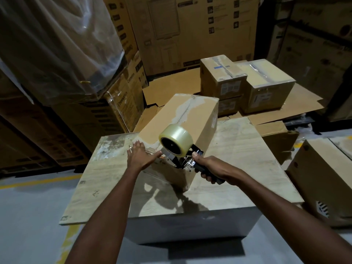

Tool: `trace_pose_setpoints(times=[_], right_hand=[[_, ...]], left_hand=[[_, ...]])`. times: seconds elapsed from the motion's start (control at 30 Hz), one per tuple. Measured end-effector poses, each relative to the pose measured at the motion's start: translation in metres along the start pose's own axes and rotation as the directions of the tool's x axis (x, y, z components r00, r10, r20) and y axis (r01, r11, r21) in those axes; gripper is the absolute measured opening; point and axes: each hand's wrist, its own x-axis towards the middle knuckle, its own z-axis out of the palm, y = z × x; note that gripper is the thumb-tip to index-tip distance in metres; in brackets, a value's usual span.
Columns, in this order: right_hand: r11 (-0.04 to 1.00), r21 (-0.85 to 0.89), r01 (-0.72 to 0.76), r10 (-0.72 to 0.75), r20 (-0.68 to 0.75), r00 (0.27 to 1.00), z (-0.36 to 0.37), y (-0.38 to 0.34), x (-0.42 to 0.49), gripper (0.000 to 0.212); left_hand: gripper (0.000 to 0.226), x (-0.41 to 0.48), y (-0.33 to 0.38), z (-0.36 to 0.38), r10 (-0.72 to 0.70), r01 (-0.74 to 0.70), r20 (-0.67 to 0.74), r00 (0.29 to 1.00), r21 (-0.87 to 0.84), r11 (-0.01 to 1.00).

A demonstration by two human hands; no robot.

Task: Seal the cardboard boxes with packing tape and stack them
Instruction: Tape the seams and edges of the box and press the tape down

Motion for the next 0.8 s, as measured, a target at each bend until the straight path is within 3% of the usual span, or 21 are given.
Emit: trace_pose_setpoints(times=[0.13,0.4,0.8], right_hand=[[1.000,0.010,0.027,-0.027,-0.025,0.999,0.004,0.002,-0.001,0.076],[0.992,0.126,-0.004,0.008,-0.034,0.999,-0.013,0.045,-0.022,0.083],[0.951,0.300,0.068,-0.054,-0.055,0.997,-0.021,0.104,-0.044,0.079]], left_hand=[[0.162,0.001,-0.007,-0.007,-0.018,0.016,0.094,0.995,0.027,1.000],[0.159,-0.002,-0.006,-0.015,-0.011,0.001,0.150,0.989,0.063,0.998],[0.160,-0.029,0.026,-0.005,-0.117,0.113,0.021,0.993,0.129,0.985]])
